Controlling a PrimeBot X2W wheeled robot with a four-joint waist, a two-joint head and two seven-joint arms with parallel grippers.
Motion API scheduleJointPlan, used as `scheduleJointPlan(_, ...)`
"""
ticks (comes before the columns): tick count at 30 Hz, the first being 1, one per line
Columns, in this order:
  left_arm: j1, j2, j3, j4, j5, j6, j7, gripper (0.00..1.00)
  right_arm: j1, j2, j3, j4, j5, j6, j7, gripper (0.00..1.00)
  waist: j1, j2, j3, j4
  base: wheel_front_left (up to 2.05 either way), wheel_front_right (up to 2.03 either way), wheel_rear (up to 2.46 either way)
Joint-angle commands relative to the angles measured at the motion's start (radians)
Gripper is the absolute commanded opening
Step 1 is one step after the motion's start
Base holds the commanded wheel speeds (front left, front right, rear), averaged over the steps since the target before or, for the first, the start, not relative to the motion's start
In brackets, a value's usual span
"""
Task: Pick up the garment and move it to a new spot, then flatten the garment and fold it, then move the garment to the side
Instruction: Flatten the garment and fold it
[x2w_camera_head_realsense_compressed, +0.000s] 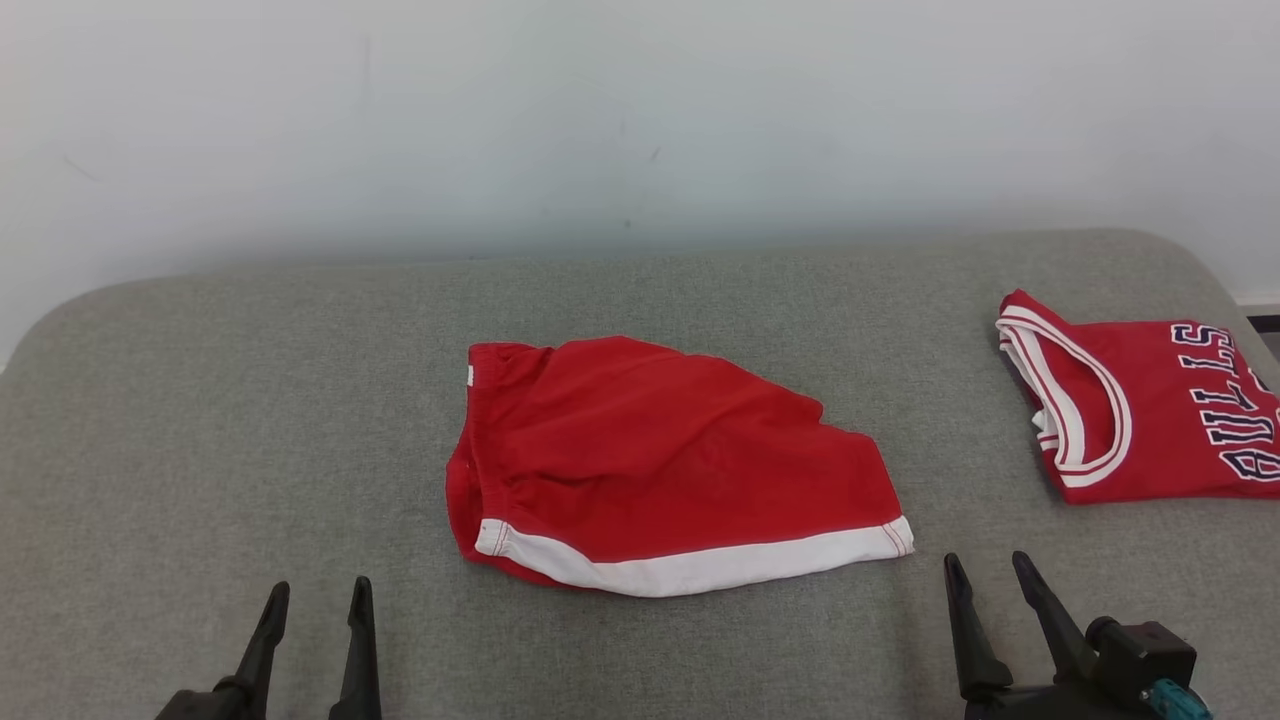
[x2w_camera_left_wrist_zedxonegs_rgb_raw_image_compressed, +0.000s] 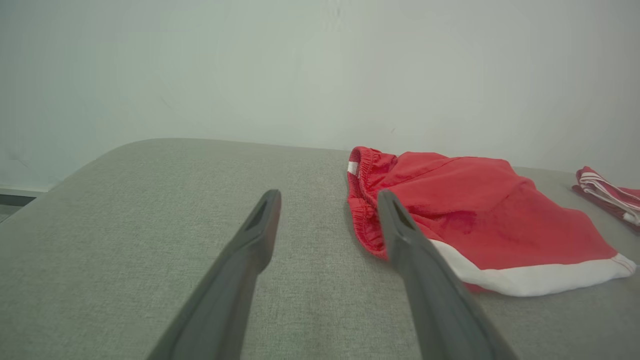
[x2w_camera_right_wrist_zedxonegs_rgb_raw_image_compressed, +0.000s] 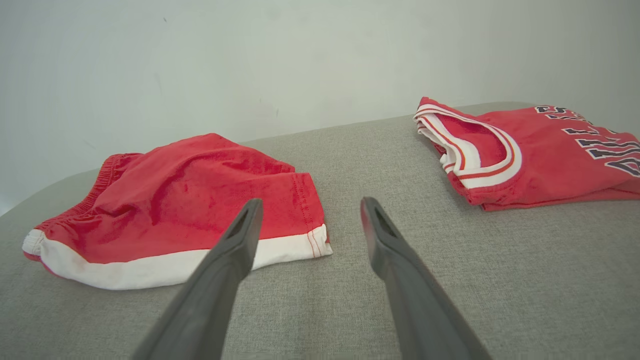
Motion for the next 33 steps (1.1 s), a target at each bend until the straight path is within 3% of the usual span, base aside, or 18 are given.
scheduleJointPlan(1, 0.01, -0.001, 0.001, 0.005, 0.011, -0.001, 0.0, 1.0, 0.005, 0.003, 0.001, 0.005, 0.009, -0.003, -0.004, 1.0, 0.0001, 0.0, 0.0, -0.003, 0.0, 0.0, 0.0)
scheduleJointPlan(25, -0.035, -0.002, -0.038, 0.038, 0.019, -0.013, 0.0, 1.0, -0.051, 0.006, -0.003, 0.032, -0.01, -0.003, -0.002, 1.0, 0.0001, 0.0, 0.04, 0.006, 0.0, 0.0, 0.0)
scheduleJointPlan(33, -0.156, -0.001, -0.167, 0.177, 0.0, -0.03, 0.01, 1.0, -0.172, 0.007, 0.012, 0.127, -0.007, -0.003, 0.169, 1.0, 0.0001, 0.0, 0.082, 0.005, 0.0, 0.0, 0.0)
